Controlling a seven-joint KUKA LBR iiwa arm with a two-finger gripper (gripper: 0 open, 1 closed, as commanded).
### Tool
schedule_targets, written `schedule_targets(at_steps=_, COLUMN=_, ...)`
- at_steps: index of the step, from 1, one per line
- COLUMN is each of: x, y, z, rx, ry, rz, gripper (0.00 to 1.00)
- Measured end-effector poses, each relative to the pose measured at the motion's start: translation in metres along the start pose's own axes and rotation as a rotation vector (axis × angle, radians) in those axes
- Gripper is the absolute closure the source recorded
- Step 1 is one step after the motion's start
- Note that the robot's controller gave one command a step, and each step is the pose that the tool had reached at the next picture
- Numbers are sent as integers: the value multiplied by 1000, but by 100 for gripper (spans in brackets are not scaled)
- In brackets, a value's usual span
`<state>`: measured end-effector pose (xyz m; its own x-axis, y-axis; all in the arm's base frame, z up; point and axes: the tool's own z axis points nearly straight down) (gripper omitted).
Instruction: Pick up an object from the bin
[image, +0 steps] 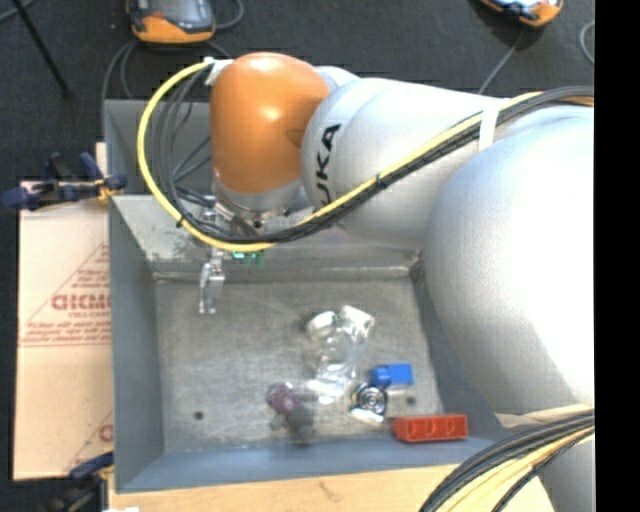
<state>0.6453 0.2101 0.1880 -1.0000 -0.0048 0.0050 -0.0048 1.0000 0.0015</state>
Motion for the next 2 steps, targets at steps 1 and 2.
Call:
schedule_targets(at_steps=1, x=-2, y=-40, z=104, rx=4, ry=-1, rz=-26, gripper=0)
schedule_targets(at_steps=2, x=10, y=-97, z=97, rx=5, ry=-7, rz=-86, gripper=0)
